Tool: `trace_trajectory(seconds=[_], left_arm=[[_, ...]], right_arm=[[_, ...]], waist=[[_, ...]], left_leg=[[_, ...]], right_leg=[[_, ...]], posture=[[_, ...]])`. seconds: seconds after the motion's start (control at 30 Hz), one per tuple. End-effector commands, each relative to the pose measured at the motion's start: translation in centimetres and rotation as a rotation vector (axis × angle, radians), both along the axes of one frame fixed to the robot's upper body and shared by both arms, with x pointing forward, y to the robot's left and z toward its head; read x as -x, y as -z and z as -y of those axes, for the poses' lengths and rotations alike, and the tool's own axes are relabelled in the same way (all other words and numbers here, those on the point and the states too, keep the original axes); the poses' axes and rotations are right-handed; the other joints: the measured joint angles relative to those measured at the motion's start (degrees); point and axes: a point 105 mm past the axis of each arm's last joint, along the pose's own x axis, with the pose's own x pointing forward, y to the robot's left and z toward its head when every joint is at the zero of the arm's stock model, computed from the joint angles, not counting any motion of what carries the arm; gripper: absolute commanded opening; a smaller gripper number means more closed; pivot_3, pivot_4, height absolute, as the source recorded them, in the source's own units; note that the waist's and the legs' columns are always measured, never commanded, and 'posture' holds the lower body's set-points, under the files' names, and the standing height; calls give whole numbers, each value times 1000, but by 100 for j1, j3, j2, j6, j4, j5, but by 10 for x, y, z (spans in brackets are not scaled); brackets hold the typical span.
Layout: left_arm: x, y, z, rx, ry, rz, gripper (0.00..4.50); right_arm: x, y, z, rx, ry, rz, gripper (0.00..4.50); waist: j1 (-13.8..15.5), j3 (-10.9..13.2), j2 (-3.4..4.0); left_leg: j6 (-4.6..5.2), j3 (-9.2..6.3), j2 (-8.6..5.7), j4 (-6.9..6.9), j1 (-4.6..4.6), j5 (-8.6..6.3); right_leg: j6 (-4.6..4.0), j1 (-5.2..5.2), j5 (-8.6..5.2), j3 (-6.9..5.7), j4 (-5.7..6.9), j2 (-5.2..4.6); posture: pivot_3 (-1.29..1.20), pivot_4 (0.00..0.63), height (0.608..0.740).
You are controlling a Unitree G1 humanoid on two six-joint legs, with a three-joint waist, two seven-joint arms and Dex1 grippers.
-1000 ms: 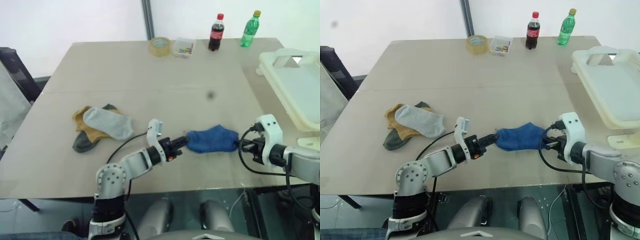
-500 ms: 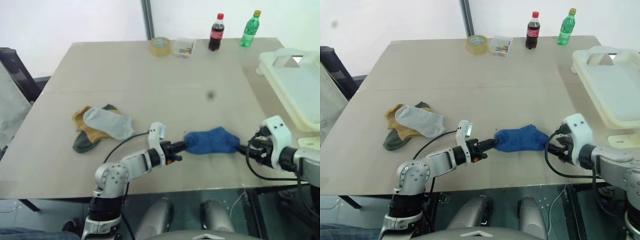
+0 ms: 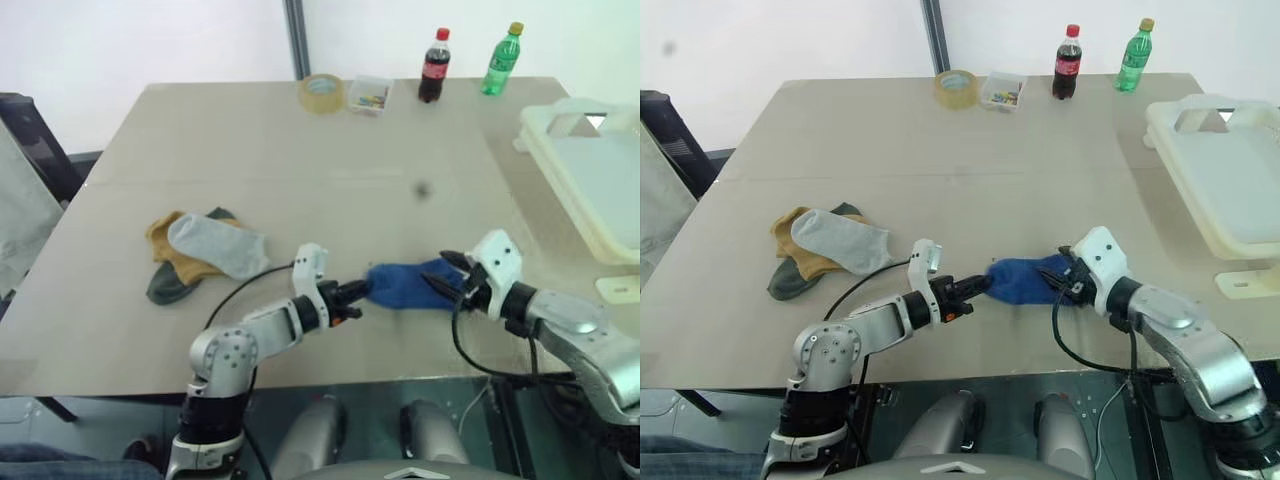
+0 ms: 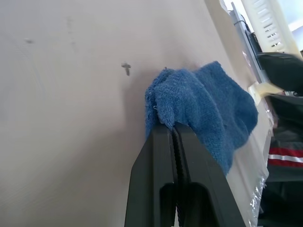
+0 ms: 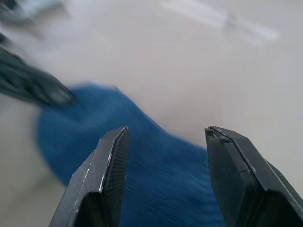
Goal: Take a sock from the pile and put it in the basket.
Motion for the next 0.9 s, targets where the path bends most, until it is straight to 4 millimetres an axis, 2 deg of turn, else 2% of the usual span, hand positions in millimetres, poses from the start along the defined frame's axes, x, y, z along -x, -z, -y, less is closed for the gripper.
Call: trace_trajectory(seconds=[0.03, 0.13, 0.33, 0.43, 0.63, 0.77, 0.9], left_arm=[[1, -7, -4, -1, -10, 45, 0], [2, -6, -7, -4, -20, 44, 0], [0, -12, -14, 28, -71, 60, 0], [-2, -10, -22, -10, -105, 64, 897], [-7, -21, -32, 92, -146, 49, 3650], [-5, -16, -25, 78, -75, -3, 3650], [-1, -8, -10, 66, 28, -63, 3650]], right_arm=[[2, 17, -1, 52, -27, -11, 2628], [5, 28, 0, 76, -25, -47, 2628], [6, 35, -1, 78, -20, -70, 2628], [5, 34, -2, 76, -17, -60, 2697], [6, 35, -4, 67, -13, -61, 2697], [4, 34, -6, 45, 5, -61, 2697], [1, 32, -8, 30, 15, -58, 2697]], waist=[[1, -2, 3], [-4, -2, 2], [-9, -4, 0], [-10, -5, -1], [-13, -11, -4], [-9, -12, -6], [-12, -13, -8]], left_leg=[[0, -1, 2, -2, 0, 0], [0, 0, 4, -5, 4, 0], [0, -3, 7, -5, 19, -1], [-1, -3, 11, -4, 20, -2], [-1, -2, 15, -4, 29, -2], [-1, -6, 18, -3, 30, -2], [-1, -5, 16, -1, 30, -2]], right_leg=[[-1, 0, 0, 1, 1, 1], [-1, 2, 0, 5, 0, 3], [-1, 19, -1, 1, -2, 6], [-1, 20, -1, 1, -2, 9], [-1, 23, -1, 4, -3, 13], [-1, 26, -1, -2, -4, 16], [-1, 28, 0, 0, -5, 17]], posture=[[0, 150, 740], [0, 150, 740], [0, 150, 740], [0, 150, 740], [0, 150, 740], [0, 150, 740], [0, 150, 740]])
